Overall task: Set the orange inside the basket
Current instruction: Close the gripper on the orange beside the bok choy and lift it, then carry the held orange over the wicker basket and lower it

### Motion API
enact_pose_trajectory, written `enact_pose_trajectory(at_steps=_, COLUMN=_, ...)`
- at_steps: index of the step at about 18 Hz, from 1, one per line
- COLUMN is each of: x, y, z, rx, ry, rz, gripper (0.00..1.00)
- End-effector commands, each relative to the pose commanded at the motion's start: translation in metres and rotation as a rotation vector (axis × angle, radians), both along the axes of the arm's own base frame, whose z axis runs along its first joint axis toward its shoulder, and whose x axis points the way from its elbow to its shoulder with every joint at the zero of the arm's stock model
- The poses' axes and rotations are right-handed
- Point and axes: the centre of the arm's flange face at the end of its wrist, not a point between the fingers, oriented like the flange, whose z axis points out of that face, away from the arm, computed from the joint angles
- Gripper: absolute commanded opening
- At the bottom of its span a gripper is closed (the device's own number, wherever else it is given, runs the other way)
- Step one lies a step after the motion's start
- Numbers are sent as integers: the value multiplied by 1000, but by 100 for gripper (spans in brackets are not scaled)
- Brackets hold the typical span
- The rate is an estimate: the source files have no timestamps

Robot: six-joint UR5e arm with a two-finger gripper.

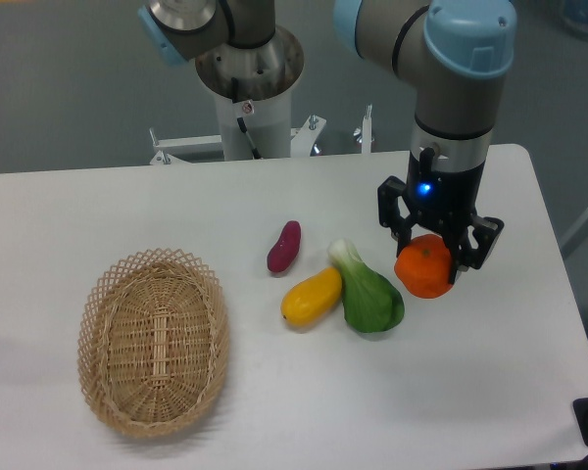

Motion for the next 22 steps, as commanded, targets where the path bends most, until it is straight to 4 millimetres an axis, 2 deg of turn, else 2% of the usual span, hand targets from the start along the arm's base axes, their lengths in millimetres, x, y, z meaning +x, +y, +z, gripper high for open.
enact_pose_trajectory(at_steps=13, x=5, y=5, z=0, rx=0, ry=-5, rz=-3, gripper=68)
enact_pose_trajectory(at_steps=17, x=15, y=16, z=-3, rx=8, ry=-22, rz=19, gripper=67)
enact_pose_trajectory(at_steps=20, x=33, y=31, z=-4, rx=13, ry=-38, rz=32, gripper=68)
enact_pose_trajectory(at_steps=22, x=62, y=61, z=-11, rx=23, ry=-66, rz=62, gripper=68)
